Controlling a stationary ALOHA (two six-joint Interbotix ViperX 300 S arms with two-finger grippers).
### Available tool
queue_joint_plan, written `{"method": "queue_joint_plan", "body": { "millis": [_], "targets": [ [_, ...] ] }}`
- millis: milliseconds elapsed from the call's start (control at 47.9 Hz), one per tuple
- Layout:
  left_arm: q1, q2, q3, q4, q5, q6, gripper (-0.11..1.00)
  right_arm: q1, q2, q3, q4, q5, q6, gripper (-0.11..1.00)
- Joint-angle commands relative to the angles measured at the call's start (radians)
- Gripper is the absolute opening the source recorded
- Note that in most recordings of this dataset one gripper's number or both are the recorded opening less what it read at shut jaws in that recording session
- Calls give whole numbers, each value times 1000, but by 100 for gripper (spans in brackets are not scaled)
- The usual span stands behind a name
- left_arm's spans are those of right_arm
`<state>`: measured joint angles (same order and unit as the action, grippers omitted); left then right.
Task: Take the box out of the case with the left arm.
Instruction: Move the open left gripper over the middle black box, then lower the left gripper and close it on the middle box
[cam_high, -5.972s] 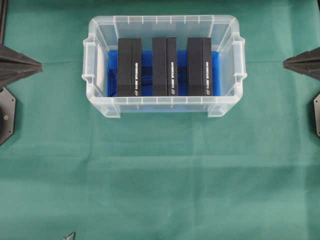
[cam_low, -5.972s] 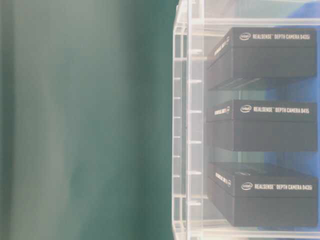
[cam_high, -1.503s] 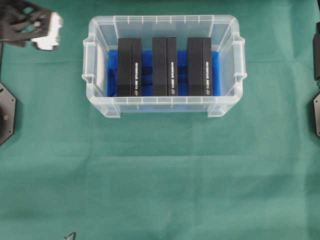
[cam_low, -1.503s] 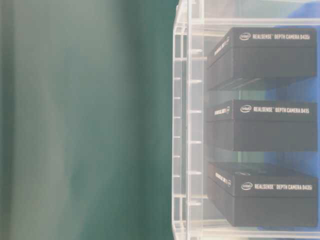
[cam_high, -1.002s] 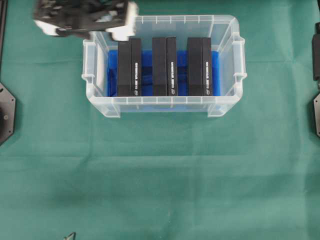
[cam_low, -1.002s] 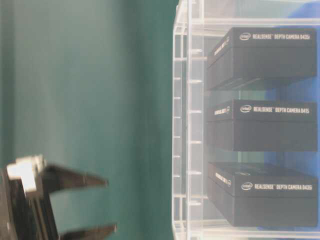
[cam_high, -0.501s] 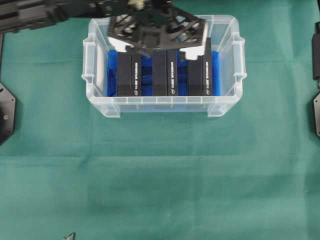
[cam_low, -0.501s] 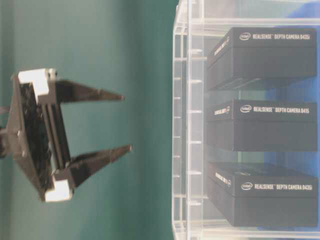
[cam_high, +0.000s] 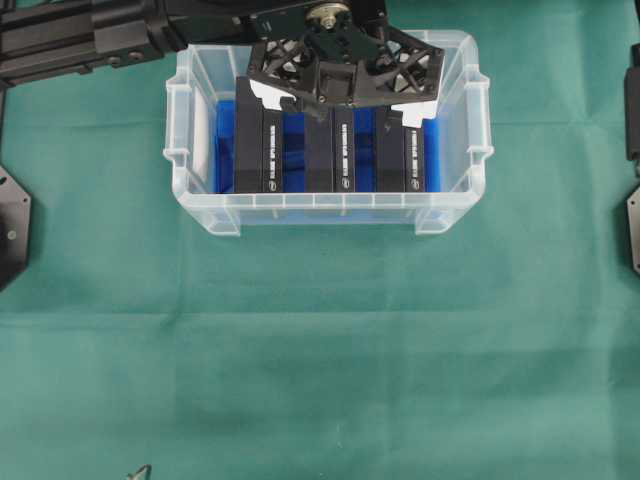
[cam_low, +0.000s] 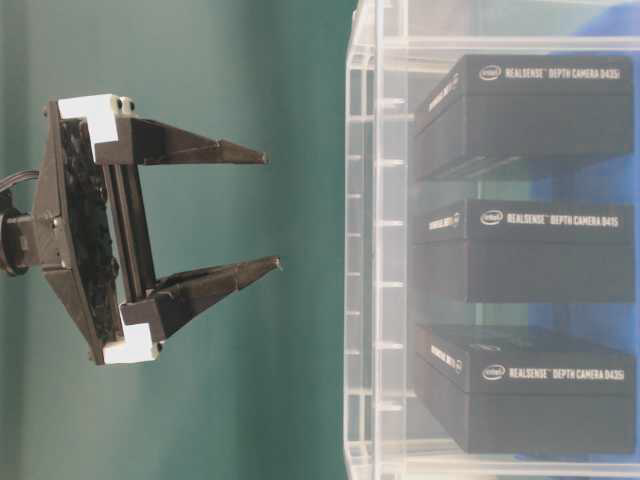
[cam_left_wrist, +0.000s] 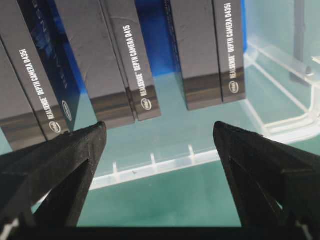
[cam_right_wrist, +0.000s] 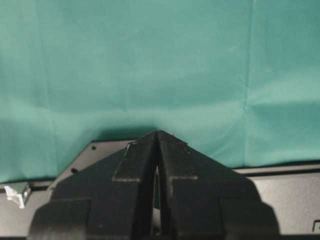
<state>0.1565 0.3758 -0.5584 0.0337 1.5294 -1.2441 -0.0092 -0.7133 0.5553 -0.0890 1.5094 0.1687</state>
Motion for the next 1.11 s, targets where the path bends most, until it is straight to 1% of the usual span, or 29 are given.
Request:
{"method": "queue_joint_plan", "body": {
  "millis": [0,1086],
  "targets": [
    [-2,-21,-25,2,2,3,89,-2,-3,-12,-2,-3,0,2],
    [2,-21,2,11,2,3,89,-2,-3,-5,-3,-5,0,2]
  ]
}}
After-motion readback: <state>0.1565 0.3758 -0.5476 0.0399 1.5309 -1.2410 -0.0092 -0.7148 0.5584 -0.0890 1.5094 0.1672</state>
